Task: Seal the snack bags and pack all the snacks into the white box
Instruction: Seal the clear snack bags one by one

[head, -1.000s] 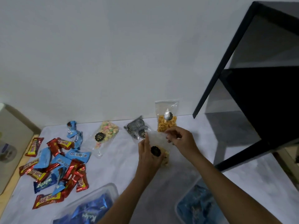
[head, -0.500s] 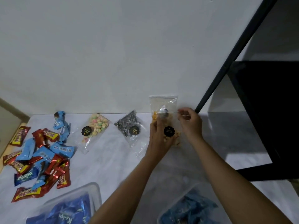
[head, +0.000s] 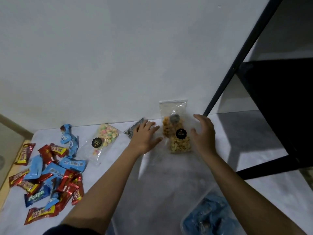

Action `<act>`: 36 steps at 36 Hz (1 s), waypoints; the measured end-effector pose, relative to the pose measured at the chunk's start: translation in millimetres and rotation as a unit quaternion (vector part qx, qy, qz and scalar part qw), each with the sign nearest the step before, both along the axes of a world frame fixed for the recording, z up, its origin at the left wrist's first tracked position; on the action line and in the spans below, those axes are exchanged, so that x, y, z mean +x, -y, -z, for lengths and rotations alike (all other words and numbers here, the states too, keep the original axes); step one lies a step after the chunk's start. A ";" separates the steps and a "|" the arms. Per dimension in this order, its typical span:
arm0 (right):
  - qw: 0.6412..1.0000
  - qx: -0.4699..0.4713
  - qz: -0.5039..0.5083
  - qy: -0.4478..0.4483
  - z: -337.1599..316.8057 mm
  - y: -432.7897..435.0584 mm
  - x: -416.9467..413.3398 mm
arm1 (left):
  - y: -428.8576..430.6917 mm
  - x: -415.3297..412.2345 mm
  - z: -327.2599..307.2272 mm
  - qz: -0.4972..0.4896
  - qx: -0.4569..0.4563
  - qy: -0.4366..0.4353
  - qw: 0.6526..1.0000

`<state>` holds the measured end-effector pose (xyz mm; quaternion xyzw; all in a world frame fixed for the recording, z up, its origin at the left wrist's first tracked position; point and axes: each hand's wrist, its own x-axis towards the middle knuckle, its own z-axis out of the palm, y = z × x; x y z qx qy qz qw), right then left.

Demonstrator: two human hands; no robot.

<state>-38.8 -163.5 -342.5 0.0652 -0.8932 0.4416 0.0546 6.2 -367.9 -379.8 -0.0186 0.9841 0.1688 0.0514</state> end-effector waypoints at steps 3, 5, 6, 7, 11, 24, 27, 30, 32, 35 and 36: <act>0.999 -0.022 0.019 0.025 3.2 7.1 24.3 | 13.0 0.2 4.3 0.025 -0.051 0.052 0.997; 0.998 -0.021 0.012 0.061 9.7 14.5 43.4 | 19.6 6.3 7.5 0.035 -0.067 0.057 0.996; 0.996 -0.013 0.005 0.089 13.6 19.5 53.4 | 22.7 10.7 9.2 0.036 -0.076 0.046 0.995; 0.992 0.000 -0.004 0.128 17.7 25.3 62.7 | 25.2 15.6 9.9 0.035 -0.087 0.028 0.995; 0.946 0.020 -0.006 0.322 37.9 56.4 92.9 | 39.3 32.4 9.4 0.036 -0.102 0.048 0.993; 0.946 -0.094 0.001 0.309 34.3 131.1 115.3 | 83.9 77.1 -3.6 -0.042 -0.074 0.059 0.995; 0.968 -0.038 -0.074 0.237 10.6 127.0 103.1 | 91.1 85.5 -4.8 -0.096 -0.033 0.055 0.993; 0.972 -0.012 -0.127 0.196 -12.8 122.9 92.0 | 95.8 88.9 -9.2 -0.124 0.069 0.023 0.990; 0.974 -0.002 -0.151 0.172 -27.6 121.6 87.1 | 96.3 88.3 -15.1 -0.124 0.185 -0.031 0.974; 0.973 0.018 -0.184 0.142 -45.3 119.2 82.4 | 92.9 92.1 -29.6 -0.127 0.306 -0.108 0.937; 0.972 0.025 -0.189 0.138 -50.7 118.4 82.1 | 92.2 94.0 -33.6 -0.135 0.329 -0.133 0.925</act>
